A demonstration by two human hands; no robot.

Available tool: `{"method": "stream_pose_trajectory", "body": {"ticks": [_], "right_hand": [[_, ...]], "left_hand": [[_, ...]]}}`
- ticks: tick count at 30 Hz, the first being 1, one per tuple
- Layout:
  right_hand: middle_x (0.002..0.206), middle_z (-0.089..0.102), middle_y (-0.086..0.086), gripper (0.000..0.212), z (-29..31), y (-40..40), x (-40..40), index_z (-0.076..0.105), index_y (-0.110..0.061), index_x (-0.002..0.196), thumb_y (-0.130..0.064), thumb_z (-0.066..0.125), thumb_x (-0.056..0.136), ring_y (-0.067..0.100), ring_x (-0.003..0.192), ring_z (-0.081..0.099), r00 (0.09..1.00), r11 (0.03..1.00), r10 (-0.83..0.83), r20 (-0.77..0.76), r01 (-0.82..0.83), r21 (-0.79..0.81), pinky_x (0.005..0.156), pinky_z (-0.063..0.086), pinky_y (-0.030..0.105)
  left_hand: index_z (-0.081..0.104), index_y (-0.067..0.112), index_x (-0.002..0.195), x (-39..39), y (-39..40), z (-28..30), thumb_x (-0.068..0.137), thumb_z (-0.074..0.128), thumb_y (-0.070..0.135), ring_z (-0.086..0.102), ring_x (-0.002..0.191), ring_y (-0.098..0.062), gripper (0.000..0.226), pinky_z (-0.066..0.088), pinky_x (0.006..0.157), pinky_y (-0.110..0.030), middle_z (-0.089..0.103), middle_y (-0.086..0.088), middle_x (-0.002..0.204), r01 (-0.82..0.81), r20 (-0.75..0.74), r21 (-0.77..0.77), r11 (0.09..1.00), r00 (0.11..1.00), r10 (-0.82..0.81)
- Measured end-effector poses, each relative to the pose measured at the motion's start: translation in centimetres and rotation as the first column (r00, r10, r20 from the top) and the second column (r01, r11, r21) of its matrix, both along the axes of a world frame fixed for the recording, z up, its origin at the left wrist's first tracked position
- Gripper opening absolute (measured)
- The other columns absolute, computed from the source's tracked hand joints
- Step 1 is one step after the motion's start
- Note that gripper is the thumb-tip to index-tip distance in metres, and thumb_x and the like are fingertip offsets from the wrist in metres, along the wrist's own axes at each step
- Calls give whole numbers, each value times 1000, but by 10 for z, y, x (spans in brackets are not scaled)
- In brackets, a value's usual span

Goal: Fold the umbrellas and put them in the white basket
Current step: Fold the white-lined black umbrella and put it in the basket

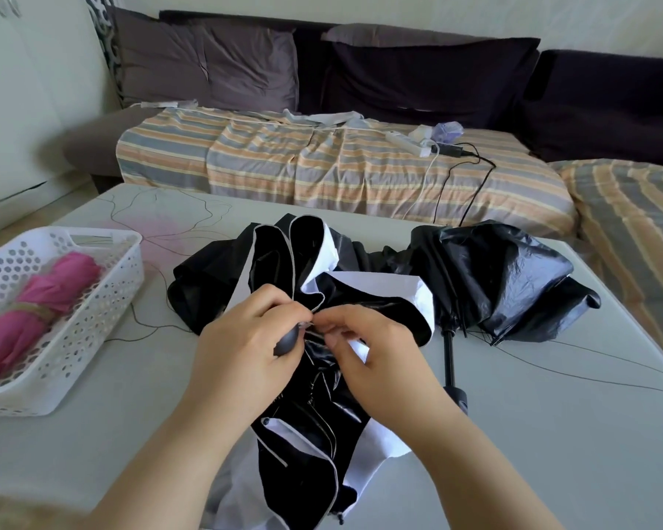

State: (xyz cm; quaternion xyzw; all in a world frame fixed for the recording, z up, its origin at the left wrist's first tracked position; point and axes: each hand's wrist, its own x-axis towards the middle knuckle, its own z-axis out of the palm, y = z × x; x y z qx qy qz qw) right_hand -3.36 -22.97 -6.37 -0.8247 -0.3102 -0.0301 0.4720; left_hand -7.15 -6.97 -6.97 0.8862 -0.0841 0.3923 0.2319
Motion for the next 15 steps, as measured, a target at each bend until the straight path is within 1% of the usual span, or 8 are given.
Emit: {"method": "stream_pose_trajectory", "body": {"ticks": [2, 4, 5, 7, 9, 12, 14, 15], "right_hand": [[100, 60, -22, 28, 0, -10, 6, 67, -19, 113, -5, 62, 89, -3, 102, 54, 988, 992, -117, 103, 121, -30, 89, 37, 4], [106, 57, -15, 35, -1, -25, 17, 66, -18, 116, -7, 69, 83, 7, 106, 49, 910, 941, -298, 289, 330, -69, 93, 31, 8], [113, 57, -10, 40, -2, -35, 23, 64, -19, 119, -10, 72, 81, 15, 111, 47, 863, 898, -372, 341, 428, -104, 96, 30, 17], [132, 50, -7, 49, -2, -50, 32, 58, -26, 129, -16, 71, 82, 20, 124, 35, 823, 802, -470, 318, 549, -235, 101, 28, 37], [141, 42, -8, 61, -5, -58, 33, 54, -34, 131, -8, 70, 78, 17, 126, 24, 830, 774, -446, 334, 545, -321, 102, 25, 48], [134, 34, 0, 85, -10, -53, 33, 49, -37, 126, 10, 67, 58, 24, 117, 29, 787, 811, -326, 524, 517, -273, 93, 35, 51], [128, 41, 5, 71, -10, -48, 34, 58, -30, 118, 10, 65, 59, 27, 114, 34, 727, 801, -308, 613, 546, -245, 92, 37, 47], [122, 49, 6, 51, -9, -49, 37, 66, -24, 107, 6, 66, 65, 28, 110, 38, 674, 773, -339, 657, 597, -213, 90, 36, 43]], "left_hand": [[69, 18, 78, 0, 0, 1, 70, 73, 2, 49, 60, -11, 18, 36, 45, -15, 58, 11, 79, -50, -23, 3, 999, 998, 50], [69, 18, 76, 0, 1, 2, 71, 73, 3, 48, 59, -12, 16, 34, 44, -13, 58, 11, 77, -86, -36, -4, 996, 996, 86], [69, 19, 75, 0, 2, 2, 72, 69, 6, 48, 58, -12, 13, 35, 43, -14, 57, 11, 76, -89, -32, -8, 996, 996, 89], [69, 18, 75, 0, 5, 3, 72, 64, 10, 47, 56, -13, 10, 37, 41, -18, 57, 10, 76, -74, -29, -11, 997, 997, 73], [69, 17, 74, -1, 6, 3, 72, 63, 11, 47, 60, -14, 9, 36, 42, -16, 57, 9, 76, -46, -44, -8, 999, 998, 46], [68, 18, 74, -2, 6, 5, 73, 64, 11, 47, 57, -11, 8, 36, 43, -15, 57, 11, 77, -1, -63, 10, 1000, 998, 1], [67, 19, 75, -3, 7, 4, 72, 65, 11, 48, 54, -9, 8, 39, 42, -18, 56, 12, 78, 30, -73, 32, 999, 997, -28], [67, 19, 75, -4, 8, 4, 72, 65, 11, 49, 53, -10, 9, 40, 42, -20, 56, 12, 78, 37, -78, 36, 999, 996, -34]]}}
